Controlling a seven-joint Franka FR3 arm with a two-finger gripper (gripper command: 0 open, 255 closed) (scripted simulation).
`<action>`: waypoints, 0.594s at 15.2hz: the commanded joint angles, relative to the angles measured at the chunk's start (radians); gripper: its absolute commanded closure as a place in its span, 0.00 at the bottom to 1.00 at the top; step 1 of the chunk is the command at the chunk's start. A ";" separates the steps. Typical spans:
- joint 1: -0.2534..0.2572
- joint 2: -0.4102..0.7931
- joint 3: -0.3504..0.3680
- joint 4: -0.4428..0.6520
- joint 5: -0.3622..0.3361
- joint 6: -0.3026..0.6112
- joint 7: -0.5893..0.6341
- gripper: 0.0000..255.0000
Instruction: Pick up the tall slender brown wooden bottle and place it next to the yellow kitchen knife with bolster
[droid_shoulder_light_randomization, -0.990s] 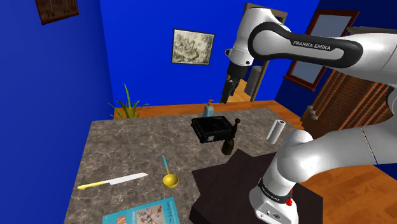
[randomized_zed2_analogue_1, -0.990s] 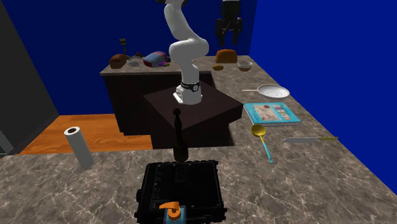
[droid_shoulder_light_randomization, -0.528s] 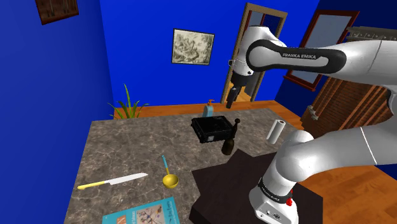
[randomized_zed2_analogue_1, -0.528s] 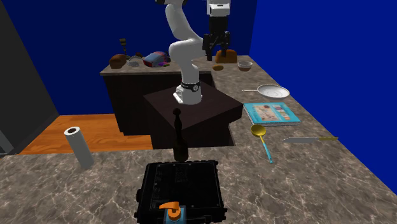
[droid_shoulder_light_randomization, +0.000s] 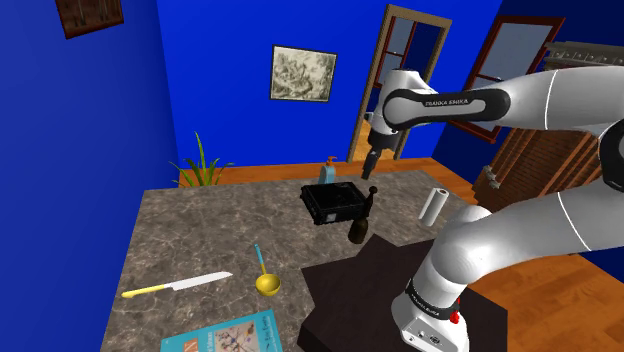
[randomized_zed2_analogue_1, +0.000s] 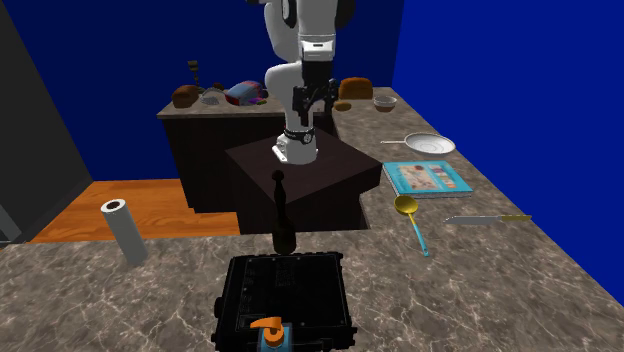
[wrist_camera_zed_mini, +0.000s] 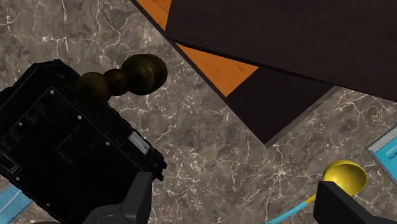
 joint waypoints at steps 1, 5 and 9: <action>-0.017 0.036 -0.048 -0.005 -0.025 0.041 -0.051 0.00; -0.034 0.139 -0.140 0.000 -0.055 0.138 -0.143 0.00; -0.036 0.266 -0.235 0.025 -0.058 0.237 -0.244 0.00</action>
